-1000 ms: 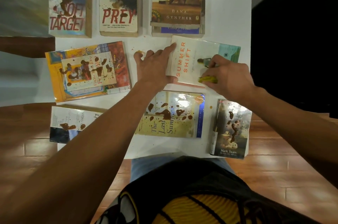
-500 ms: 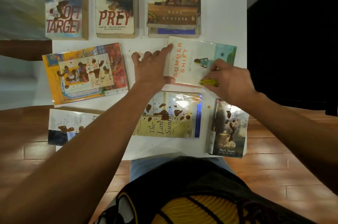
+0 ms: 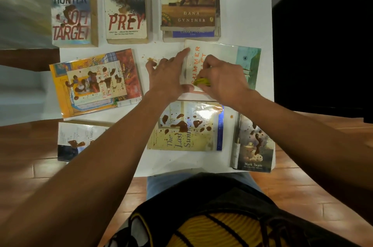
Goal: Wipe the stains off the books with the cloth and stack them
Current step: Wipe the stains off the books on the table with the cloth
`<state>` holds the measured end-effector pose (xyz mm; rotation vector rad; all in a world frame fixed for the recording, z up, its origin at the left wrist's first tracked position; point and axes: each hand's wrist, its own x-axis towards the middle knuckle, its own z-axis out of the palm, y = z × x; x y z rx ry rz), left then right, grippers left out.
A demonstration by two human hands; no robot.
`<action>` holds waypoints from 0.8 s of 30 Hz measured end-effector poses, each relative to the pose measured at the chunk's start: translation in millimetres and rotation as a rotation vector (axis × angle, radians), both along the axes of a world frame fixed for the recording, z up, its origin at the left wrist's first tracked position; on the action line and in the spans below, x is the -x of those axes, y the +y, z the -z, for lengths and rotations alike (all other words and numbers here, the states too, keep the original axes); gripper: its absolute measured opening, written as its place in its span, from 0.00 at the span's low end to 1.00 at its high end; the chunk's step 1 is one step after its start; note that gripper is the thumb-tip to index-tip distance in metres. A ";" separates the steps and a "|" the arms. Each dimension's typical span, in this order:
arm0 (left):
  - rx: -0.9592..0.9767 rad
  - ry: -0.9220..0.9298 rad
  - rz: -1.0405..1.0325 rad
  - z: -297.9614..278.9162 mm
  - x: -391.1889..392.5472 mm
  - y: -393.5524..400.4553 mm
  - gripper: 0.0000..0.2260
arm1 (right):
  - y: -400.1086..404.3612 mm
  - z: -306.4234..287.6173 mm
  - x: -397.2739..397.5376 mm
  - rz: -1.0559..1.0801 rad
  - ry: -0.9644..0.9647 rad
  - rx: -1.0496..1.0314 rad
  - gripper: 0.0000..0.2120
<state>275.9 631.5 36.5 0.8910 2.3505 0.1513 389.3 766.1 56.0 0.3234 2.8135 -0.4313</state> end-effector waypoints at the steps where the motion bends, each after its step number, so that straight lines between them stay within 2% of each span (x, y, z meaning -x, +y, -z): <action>1: -0.016 -0.025 -0.007 0.8 0.9 -1.5 0.47 | 2.2 0.0 0.9 0.022 -0.005 0.014 0.16; 6: -0.055 -0.091 -0.040 3.1 -0.1 -6.1 0.49 | 16.6 4.3 5.0 0.302 0.041 0.047 0.17; 10: -0.050 -0.080 -0.051 3.1 -2.2 -4.2 0.49 | 6.5 2.2 -6.0 0.014 0.007 0.096 0.15; 11: -0.053 -0.083 -0.052 3.2 -1.6 -4.2 0.48 | 9.1 2.6 -6.5 0.013 0.005 0.111 0.15; 16: -0.066 -0.101 -0.065 2.8 -1.3 -4.1 0.48 | 21.1 10.3 25.0 0.473 0.087 0.050 0.17; 17: -0.064 -0.095 -0.068 3.3 -1.9 -3.8 0.48 | 18.2 11.3 28.3 0.490 0.091 0.034 0.17; 21: -0.047 -0.073 -0.069 7.3 -1.4 -3.8 0.48 | 6.1 9.3 19.8 0.222 0.032 0.095 0.18; 22: -0.046 -0.071 -0.067 8.0 -1.1 -4.0 0.48 | 9.5 10.0 19.2 0.210 0.034 0.106 0.18; 24: -0.051 -0.079 -0.069 7.8 -1.1 -3.8 0.48 | 19.1 12.3 24.5 0.319 0.066 0.097 0.17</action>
